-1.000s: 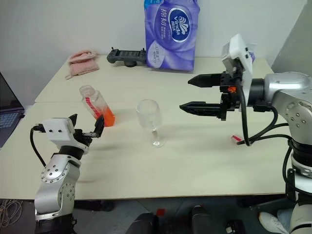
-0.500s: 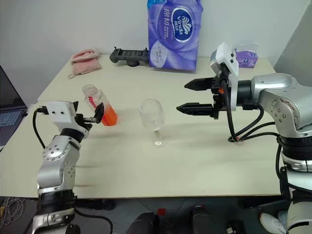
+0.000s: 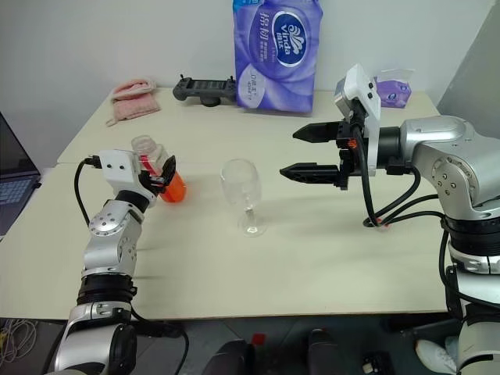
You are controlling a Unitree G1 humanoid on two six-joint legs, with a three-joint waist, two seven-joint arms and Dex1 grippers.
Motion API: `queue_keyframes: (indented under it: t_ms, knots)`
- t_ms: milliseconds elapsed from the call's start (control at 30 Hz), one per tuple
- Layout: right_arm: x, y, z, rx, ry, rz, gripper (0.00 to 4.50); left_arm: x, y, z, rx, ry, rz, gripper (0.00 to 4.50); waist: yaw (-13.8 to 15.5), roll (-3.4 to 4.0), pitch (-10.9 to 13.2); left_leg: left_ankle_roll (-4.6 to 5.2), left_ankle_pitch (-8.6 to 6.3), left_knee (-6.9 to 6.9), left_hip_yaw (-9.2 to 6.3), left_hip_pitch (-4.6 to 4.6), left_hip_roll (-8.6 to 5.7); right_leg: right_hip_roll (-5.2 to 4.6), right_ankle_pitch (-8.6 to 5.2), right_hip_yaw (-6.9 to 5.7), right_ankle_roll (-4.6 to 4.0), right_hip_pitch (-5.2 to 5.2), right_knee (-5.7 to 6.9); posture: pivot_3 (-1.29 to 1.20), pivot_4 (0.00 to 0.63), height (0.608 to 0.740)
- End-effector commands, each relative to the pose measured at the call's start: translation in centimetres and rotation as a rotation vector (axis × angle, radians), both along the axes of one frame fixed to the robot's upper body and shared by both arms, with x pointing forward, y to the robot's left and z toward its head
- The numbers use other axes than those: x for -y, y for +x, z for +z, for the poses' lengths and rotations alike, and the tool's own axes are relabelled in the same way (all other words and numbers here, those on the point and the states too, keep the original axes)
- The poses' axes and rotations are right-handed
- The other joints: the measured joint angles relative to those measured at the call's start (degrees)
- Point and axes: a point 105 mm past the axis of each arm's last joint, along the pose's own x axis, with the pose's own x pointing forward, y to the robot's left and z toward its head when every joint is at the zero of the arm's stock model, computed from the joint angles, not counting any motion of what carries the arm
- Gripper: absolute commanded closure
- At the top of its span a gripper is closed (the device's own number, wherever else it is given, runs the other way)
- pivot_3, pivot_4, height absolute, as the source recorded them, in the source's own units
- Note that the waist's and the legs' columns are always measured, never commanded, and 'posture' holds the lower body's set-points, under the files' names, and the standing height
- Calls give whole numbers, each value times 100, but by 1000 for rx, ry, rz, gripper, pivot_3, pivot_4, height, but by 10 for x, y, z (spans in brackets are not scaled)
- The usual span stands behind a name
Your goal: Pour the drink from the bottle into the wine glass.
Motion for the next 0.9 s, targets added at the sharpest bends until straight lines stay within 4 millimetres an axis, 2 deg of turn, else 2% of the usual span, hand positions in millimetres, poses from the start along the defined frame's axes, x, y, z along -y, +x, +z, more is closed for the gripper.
queue_keyframes:
  t_ms: [33, 67, 167, 267, 367, 567, 900]
  knots:
    - [2, -3, 13, 59, 31, -12, 0, -2, 0, 15, 55, 33, -2, 2530, 0, 0, 0, 0, 0, 0, 0, 0, 0, 0, 0, 0, 0, 0, 0, 0, 150, 740]
    - [3, -3, 13, 62, 35, -17, 0, -2, 0, 16, 59, 37, -9, 2728, -1, 0, 0, 0, 0, 0, 1, 0, 0, 0, 0, 0, 0, 0, 0, 0, 150, 740]
    - [11, -6, 8, 115, 61, -51, 0, 5, 0, 34, 99, 81, -63, 2785, 3, -2, 0, 0, 0, 0, -3, 0, 0, 0, 0, -3, 0, 1, 0, 0, 150, 740]
    - [21, -12, -1, 138, 80, -98, 0, 27, -3, 53, 143, 230, -184, 2785, 9, -6, 3, 0, 0, 1, -7, -8, -2, 1, 0, -5, 1, -1, 1, 0, 150, 740]
    - [27, -28, -17, 97, 64, -111, 0, 58, -12, 69, 193, 414, -334, 2786, 31, -6, 3, 0, 0, 0, -7, -13, -2, -5, 1, -2, 3, -4, 0, 0, 150, 740]
    - [21, -45, -25, 92, 69, -116, 0, 96, -28, 80, 279, 638, -481, 2787, 9, -7, 3, 1, 0, 2, 0, -6, -1, -7, 0, 3, 6, 0, -1, 0, 150, 740]
    - [9, -50, -32, 112, 56, -83, 0, 109, -33, 100, 459, 846, -474, 2787, -9, -7, 3, 1, 0, 1, 3, -2, -1, 11, 0, 3, 6, 2, -1, 0, 150, 740]
